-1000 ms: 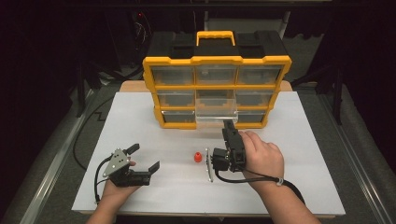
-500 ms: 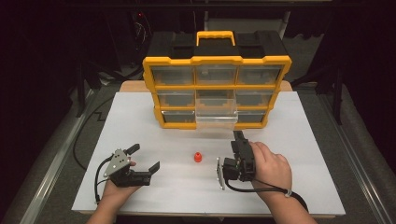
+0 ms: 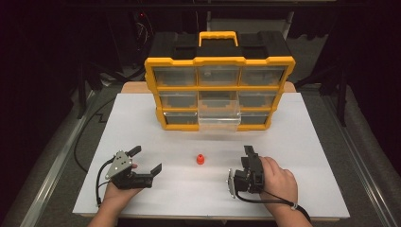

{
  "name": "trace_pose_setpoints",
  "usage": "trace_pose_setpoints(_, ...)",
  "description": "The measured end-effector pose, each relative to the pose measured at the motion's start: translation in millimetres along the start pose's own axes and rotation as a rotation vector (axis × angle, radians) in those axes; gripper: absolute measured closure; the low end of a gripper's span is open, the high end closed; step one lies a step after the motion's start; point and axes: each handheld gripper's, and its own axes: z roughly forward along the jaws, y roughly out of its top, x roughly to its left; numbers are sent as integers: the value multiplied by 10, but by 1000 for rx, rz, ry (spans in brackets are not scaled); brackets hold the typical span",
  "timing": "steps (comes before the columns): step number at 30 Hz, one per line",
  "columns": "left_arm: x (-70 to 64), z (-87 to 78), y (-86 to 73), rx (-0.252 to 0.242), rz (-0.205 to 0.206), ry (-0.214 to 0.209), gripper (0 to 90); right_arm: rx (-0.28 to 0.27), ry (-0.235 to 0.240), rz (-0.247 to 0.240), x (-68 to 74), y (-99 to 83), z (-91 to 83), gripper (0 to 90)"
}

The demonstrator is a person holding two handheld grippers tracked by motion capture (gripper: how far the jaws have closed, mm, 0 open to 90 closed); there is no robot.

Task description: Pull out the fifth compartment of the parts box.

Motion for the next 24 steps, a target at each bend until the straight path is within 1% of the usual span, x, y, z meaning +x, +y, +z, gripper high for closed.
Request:
trace_pose_setpoints(1,-4,3,0,2,2,-1,2,0,-2,6,24,-13,2,453)
trace_pose_setpoints(2,-10,9,-1,7,8,-3,2,4,7,3,41,-27,-1,453)
trace_pose_setpoints(3,-13,12,-2,8,8,-3,2,-7,1,2,74,-49,7,452)
trace_pose_setpoints(4,-15,14,-2,9,9,-3,2,-1,12,9,94,-60,6,449)
trace_pose_setpoints(6,-14,16,-2,9,6,0,2,11,28,5,127,-94,6,447)
trace_pose_setpoints(8,-11,15,-3,12,4,2,2,5,23,7,139,-128,15,445)
trace_pose_setpoints(9,-9,14,-4,13,3,4,2,19,32,6,140,-144,11,443)
trace_pose_setpoints(11,-11,11,-6,14,-3,4,2,23,21,11,165,-192,8,441)
trace_pose_setpoints(12,-14,10,-5,13,-3,4,2,32,30,9,166,-228,2,439)
trace_pose_setpoints(13,-18,8,-3,11,-3,1,2,32,28,17,176,-256,2,435)
trace_pose_setpoints(14,-21,4,0,10,-1,-1,2,41,43,13,172,-286,-4,431)
trace_pose_setpoints(15,-23,3,1,9,-1,-1,2,33,42,8,180,-326,-4,430)
trace_pose_setpoints(17,-21,3,1,9,-1,-2,2,56,55,-4,185,-361,7,408)
trace_pose_setpoints(18,-18,4,0,10,-2,-2,2,73,74,-2,184,-373,11,401)
trace_pose_setpoints(19,-15,5,-1,10,-4,-1,2,75,79,-6,175,-382,20,398)
trace_pose_setpoints(23,-10,4,-4,14,0,9,2,69,62,19,156,-394,14,376)
trace_pose_setpoints(24,-10,4,-4,15,0,9,2,64,67,9,141,-392,9,364)
